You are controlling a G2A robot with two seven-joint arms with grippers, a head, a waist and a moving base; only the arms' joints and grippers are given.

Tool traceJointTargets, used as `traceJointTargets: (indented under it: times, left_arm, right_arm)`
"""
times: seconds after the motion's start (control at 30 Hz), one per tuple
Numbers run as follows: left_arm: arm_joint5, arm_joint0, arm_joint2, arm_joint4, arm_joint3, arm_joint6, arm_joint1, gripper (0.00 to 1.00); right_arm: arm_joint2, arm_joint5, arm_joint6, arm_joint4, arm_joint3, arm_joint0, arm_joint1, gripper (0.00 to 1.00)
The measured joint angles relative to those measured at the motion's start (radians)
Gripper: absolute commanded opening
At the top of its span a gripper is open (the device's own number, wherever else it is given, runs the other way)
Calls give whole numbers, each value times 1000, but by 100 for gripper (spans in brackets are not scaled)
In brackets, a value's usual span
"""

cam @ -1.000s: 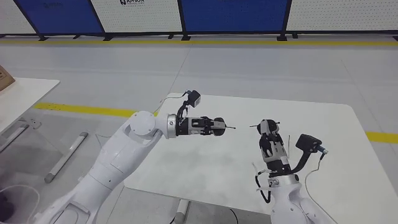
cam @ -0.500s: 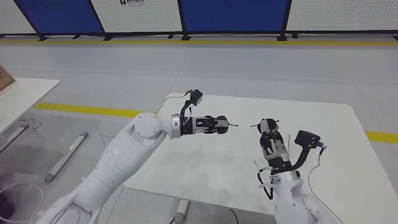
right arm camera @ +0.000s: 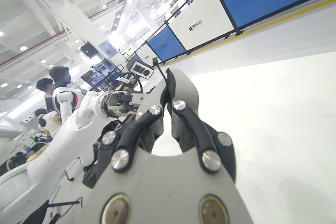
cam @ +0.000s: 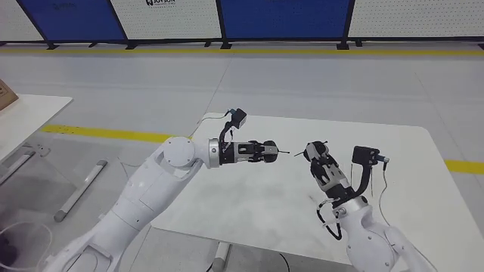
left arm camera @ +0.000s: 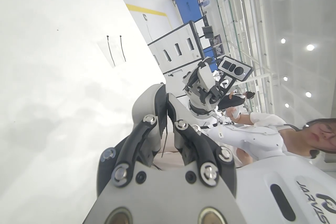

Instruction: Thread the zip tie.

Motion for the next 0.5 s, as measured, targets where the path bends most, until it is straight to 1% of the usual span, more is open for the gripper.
traceJointTargets:
  times: [0.13,0.23,0.37,0.5]
  left_arm:
    - [0,0,0,0,0,0,0,0]
    - [0,0,0,0,0,0,0,0]
    - [0,0,0,0,0,0,0,0]
    - [0,0,0,0,0,0,0,0]
  right_arm:
    - [3,-22,-46,23,28,-4,-9,0]
    - [-7,-42,-63,39,65,9,-18,0]
    - [-20,-39,-42,34,100,35,-29,0]
    - [-27,-34,-39,29,115,50,-39,0]
